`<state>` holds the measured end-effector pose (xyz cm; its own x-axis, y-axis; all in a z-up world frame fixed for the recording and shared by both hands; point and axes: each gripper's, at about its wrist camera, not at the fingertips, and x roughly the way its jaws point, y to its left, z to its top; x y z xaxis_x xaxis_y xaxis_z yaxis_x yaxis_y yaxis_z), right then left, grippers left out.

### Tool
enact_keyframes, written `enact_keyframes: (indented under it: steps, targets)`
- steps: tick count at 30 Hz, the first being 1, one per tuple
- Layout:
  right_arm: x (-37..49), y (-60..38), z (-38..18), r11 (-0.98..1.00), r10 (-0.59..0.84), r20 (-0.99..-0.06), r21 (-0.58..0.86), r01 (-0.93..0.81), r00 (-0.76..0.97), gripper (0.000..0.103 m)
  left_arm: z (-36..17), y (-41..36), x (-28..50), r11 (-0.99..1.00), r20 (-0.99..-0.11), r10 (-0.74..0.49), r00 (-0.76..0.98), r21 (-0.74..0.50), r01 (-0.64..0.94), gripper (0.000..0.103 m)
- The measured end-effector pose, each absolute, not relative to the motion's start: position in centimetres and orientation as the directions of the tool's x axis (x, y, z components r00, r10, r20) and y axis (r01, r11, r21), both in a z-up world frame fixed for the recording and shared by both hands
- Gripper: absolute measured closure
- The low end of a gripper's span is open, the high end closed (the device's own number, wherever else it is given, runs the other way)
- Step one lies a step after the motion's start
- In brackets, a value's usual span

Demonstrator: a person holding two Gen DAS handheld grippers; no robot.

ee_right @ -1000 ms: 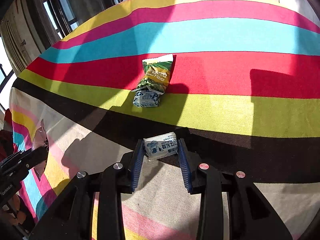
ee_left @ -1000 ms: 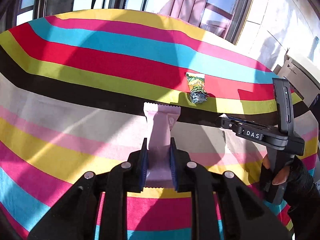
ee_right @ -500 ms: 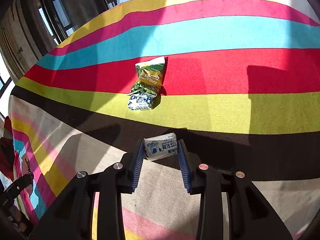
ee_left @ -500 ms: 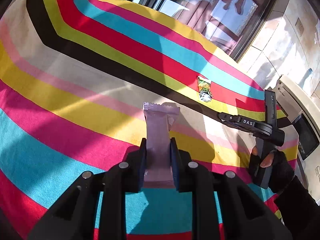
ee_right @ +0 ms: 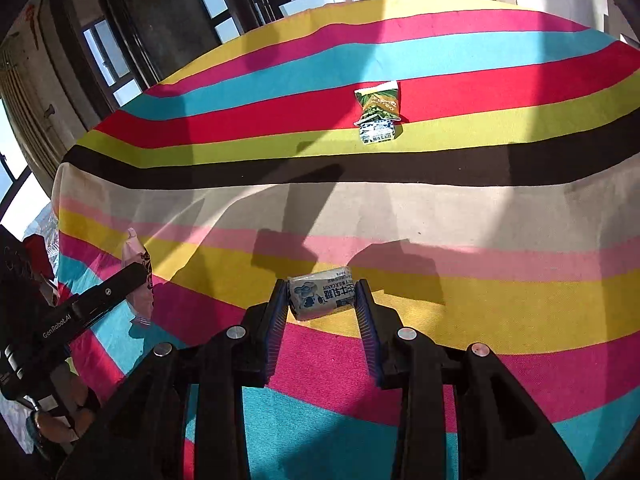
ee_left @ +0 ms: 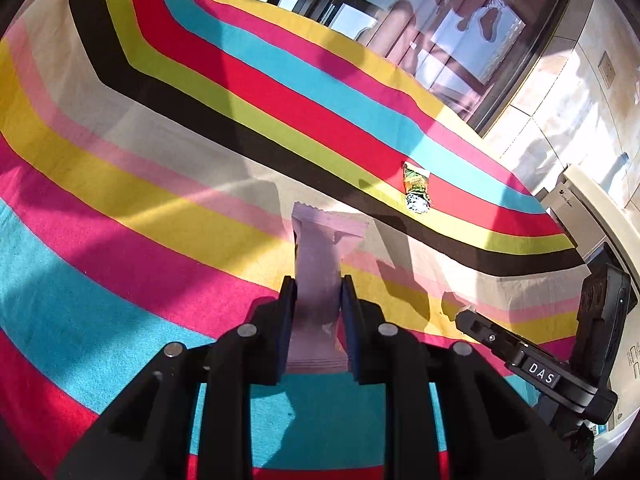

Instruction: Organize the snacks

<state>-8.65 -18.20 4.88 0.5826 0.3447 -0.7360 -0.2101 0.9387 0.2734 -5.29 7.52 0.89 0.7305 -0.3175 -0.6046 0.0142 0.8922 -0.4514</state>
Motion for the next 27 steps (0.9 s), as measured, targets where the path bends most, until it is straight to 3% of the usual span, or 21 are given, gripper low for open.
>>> enact_keyframes:
  steps: [9, 19, 20, 21, 23, 27]
  targets:
    - [-14.1, -14.8, 5.0, 0.946, 0.324, -0.747, 0.241, -0.217, 0.580, 0.068, 0.8, 7.0, -5.0, 0.900, -0.627, -0.331, 0.705, -0.435, 0.036, 0.078]
    - [-14.5, -14.3, 4.8, 0.951, 0.306, -0.746, 0.204, -0.234, 0.592, 0.068, 1.3, 7.3, -7.9, 0.924, -0.652, -0.297, 0.698, -0.381, 0.037, 0.078]
    - [-14.5, -14.2, 4.7, 0.950, 0.306, -0.746, 0.201, -0.239, 0.592, 0.068, 1.3, 7.3, -7.9, 0.929, -0.657, -0.290, 0.696, -0.367, 0.041, 0.068]
    - [-14.6, -14.1, 4.7, 0.949, 0.308, -0.745, 0.198, -0.244, 0.592, 0.068, 1.4, 7.3, -7.7, 0.934, -0.663, -0.283, 0.693, -0.353, 0.044, 0.047]
    - [-14.7, -14.1, 4.7, 0.947, 0.313, -0.743, 0.198, -0.252, 0.592, 0.068, 1.2, 7.3, -6.8, 0.933, -0.685, -0.290, 0.669, -0.357, 0.039, 0.031]
    - [-14.7, -14.2, 4.7, 0.942, 0.328, -0.742, 0.213, -0.259, 0.585, 0.068, 0.7, 7.0, -4.0, 0.924, -0.717, -0.291, 0.634, -0.381, -0.007, 0.030]
